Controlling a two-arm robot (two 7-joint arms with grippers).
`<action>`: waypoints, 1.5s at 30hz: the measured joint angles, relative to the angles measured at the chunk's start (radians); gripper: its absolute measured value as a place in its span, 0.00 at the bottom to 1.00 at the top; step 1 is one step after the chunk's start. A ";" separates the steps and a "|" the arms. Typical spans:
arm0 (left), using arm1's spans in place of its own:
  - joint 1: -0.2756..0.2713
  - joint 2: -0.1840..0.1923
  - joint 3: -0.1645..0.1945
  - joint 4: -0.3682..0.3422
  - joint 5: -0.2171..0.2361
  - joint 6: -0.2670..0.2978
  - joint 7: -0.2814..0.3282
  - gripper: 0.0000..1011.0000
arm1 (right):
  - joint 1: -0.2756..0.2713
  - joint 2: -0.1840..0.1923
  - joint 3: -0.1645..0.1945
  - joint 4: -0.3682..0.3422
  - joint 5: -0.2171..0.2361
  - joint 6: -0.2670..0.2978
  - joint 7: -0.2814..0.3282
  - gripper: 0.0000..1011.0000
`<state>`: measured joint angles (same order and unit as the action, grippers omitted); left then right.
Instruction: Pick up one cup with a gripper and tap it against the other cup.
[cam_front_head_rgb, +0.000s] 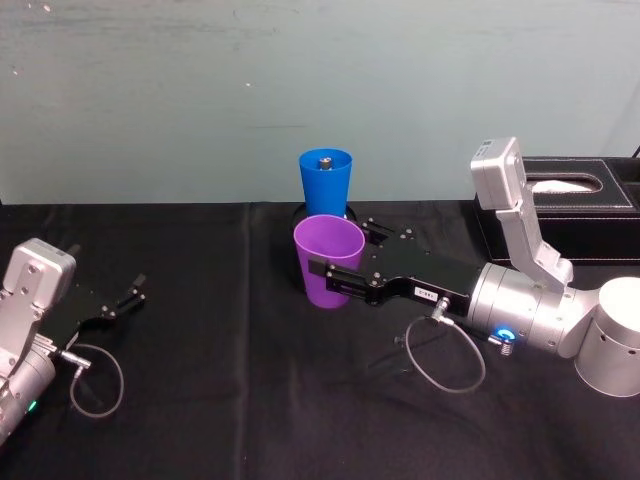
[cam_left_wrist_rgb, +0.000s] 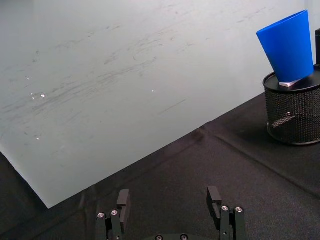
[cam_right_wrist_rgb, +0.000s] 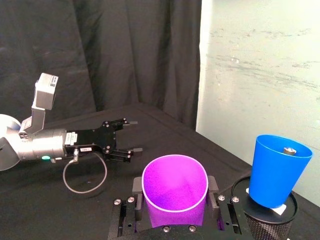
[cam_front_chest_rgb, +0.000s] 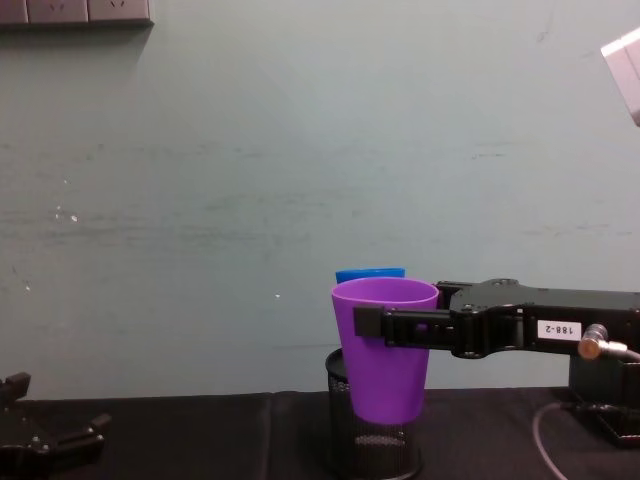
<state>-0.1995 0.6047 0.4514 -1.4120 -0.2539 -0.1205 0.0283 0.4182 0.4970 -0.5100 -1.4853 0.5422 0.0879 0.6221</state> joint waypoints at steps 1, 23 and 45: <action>0.000 0.000 0.000 0.000 0.000 0.000 0.000 0.99 | 0.000 0.000 0.000 0.000 0.000 0.000 0.000 0.73; 0.000 0.000 0.000 0.000 0.000 0.000 0.000 0.99 | 0.000 0.000 0.000 0.000 0.000 0.000 0.000 0.73; 0.000 0.000 0.000 0.000 0.000 0.000 0.000 0.99 | 0.000 0.000 0.000 0.000 0.000 0.000 0.000 0.73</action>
<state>-0.1995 0.6047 0.4514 -1.4120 -0.2539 -0.1205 0.0283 0.4183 0.4971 -0.5101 -1.4852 0.5422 0.0879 0.6220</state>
